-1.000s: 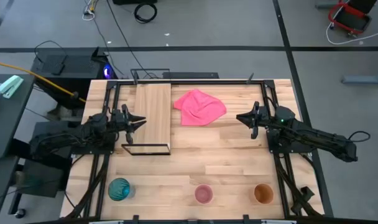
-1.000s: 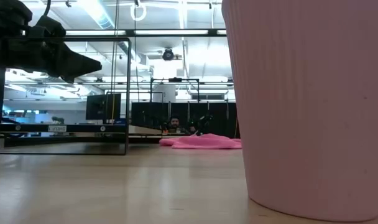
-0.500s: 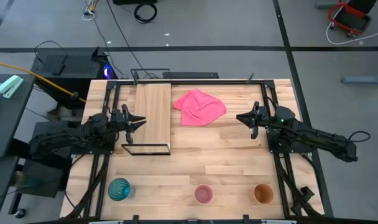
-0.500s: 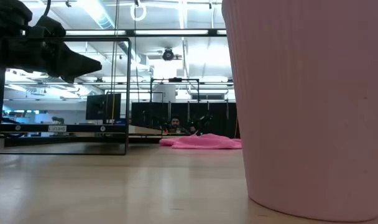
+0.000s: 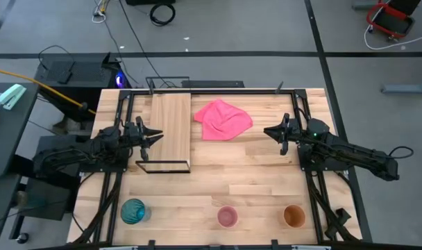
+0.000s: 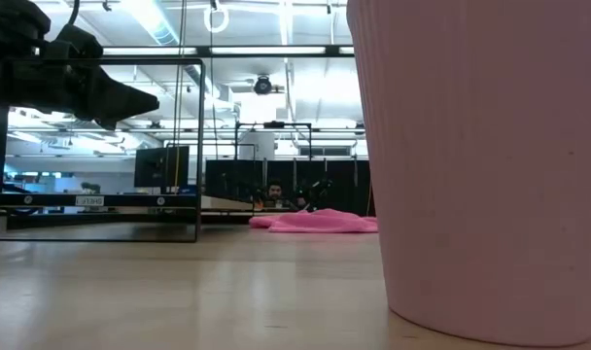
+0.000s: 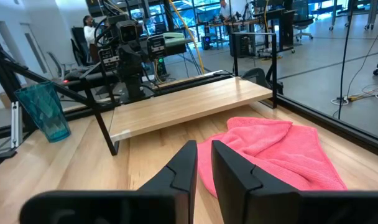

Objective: Stack small to large cups/mugs on shelf
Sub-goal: Put the pink cup on the shelf

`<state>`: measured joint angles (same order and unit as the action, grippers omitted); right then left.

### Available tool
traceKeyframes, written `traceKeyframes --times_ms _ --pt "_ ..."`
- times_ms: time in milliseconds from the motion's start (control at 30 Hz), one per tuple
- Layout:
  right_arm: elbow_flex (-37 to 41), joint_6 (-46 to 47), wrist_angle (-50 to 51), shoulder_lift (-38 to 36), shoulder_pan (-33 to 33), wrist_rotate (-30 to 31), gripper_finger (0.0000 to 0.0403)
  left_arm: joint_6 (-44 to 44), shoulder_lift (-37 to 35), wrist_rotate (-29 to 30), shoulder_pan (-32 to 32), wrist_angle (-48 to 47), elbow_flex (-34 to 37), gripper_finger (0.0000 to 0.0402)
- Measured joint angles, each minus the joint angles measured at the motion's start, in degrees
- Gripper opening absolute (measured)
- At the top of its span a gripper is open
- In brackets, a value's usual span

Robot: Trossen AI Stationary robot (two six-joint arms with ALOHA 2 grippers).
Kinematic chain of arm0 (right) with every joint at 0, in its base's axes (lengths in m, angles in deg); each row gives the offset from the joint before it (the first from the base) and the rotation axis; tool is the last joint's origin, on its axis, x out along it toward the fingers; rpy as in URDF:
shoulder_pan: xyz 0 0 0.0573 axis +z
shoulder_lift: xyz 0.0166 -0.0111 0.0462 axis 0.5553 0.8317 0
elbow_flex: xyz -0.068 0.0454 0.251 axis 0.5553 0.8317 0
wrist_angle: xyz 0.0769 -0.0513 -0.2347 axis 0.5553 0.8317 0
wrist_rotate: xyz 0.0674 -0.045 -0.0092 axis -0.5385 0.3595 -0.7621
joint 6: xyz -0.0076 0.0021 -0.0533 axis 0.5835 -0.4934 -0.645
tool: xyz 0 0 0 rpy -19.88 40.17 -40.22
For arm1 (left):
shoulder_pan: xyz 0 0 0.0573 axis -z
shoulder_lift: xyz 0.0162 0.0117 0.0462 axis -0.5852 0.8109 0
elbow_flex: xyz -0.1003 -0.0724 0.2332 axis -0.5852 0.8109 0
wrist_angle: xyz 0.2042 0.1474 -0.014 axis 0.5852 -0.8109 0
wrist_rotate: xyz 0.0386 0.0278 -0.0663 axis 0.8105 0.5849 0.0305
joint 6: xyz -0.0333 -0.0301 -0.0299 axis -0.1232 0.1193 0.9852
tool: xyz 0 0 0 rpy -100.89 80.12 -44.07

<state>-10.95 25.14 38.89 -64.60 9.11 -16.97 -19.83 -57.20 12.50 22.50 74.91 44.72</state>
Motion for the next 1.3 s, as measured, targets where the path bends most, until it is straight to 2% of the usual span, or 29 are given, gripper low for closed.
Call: traceKeyframes --times_ms 533,600,733,867,1000,1233,1300 --pt "0.0 0.0 0.0 0.01 0.01 -0.01 0.0054 -1.53 0.0 0.01 -0.01 0.68 0.0 0.0089" --pt "0.0 0.0 0.0 0.02 0.01 -0.02 0.0054 0.82 0.01 -0.02 0.0 2.54 -0.01 0.0087" --pt "0.01 0.0 -0.01 0.0 0.01 -0.01 0.0054 12.26 0.01 -0.04 0.01 8.07 -0.02 0.0083" --pt "0.01 0.0 0.0 0.02 0.0 0.0 0.0054 19.26 -0.02 -0.03 -0.01 14.52 0.0 0.0084" --pt "0.01 0.0 0.0 0.0 0.0 -0.02 0.0054 22.05 -0.02 -0.03 0.0 19.82 0.0 0.0088" --pt "0.01 0.14 -0.04 0.0 0.01 -0.02 0.0054 22.08 -0.02 -0.02 -0.01 27.09 0.0 0.0084" --pt "0.01 4.1 -0.4 0.02 0.01 -0.04 0.0054 22.11 -0.02 -0.02 0.0 28.3 0.0 0.0081"
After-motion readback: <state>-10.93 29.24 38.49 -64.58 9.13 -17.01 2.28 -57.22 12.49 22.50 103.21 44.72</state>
